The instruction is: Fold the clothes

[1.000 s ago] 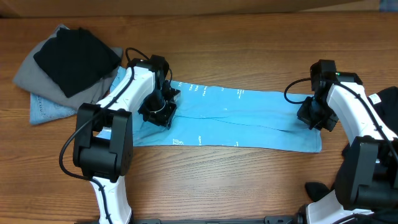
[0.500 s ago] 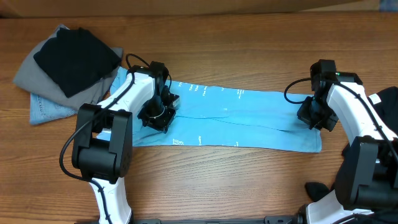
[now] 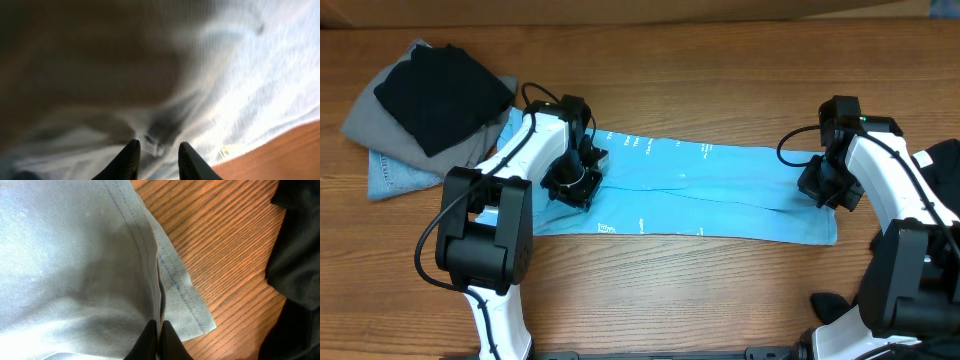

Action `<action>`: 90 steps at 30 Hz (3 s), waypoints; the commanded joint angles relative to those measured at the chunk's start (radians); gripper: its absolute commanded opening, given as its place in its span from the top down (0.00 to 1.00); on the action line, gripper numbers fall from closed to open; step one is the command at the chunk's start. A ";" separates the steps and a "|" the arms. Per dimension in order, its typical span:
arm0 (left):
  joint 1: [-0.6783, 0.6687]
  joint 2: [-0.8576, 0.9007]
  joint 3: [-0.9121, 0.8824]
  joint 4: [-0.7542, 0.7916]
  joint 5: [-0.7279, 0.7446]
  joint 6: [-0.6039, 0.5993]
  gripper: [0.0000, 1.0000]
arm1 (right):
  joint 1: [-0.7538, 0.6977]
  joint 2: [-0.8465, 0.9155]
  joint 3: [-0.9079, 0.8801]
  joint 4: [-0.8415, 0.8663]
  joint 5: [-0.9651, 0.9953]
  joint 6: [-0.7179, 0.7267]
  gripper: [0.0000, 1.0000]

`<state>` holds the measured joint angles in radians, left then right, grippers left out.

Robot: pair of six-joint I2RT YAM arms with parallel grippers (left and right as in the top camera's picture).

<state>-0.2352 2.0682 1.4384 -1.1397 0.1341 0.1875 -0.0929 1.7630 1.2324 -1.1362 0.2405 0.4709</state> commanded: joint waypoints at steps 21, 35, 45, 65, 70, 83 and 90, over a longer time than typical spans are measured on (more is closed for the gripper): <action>-0.001 -0.015 -0.031 0.067 -0.011 -0.065 0.96 | -0.003 -0.027 0.028 0.004 0.013 0.009 0.96; -0.001 -0.016 0.177 -0.142 -0.010 -0.073 0.96 | -0.003 -0.027 0.028 0.004 0.013 0.008 0.96; -0.006 -0.015 0.214 -0.257 0.089 -0.105 0.96 | -0.003 -0.027 0.028 0.005 0.013 0.008 0.96; -0.126 -0.015 0.214 -0.322 0.100 -0.152 0.96 | -0.003 -0.027 0.028 0.005 0.014 0.004 0.96; -0.126 -0.015 0.214 -0.314 0.103 -0.166 0.96 | -0.003 -0.027 0.028 0.005 0.014 0.004 0.96; -0.157 -0.015 0.214 -0.269 0.129 -0.190 0.96 | -0.003 -0.027 0.028 0.006 0.014 0.004 0.96; -0.196 -0.015 0.214 -0.262 0.128 -0.214 0.96 | -0.003 -0.027 0.028 0.005 0.021 0.001 0.96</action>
<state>-0.4133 2.0590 1.6302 -1.4025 0.2405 0.0021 -0.0925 1.7630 1.2324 -1.1362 0.2413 0.4709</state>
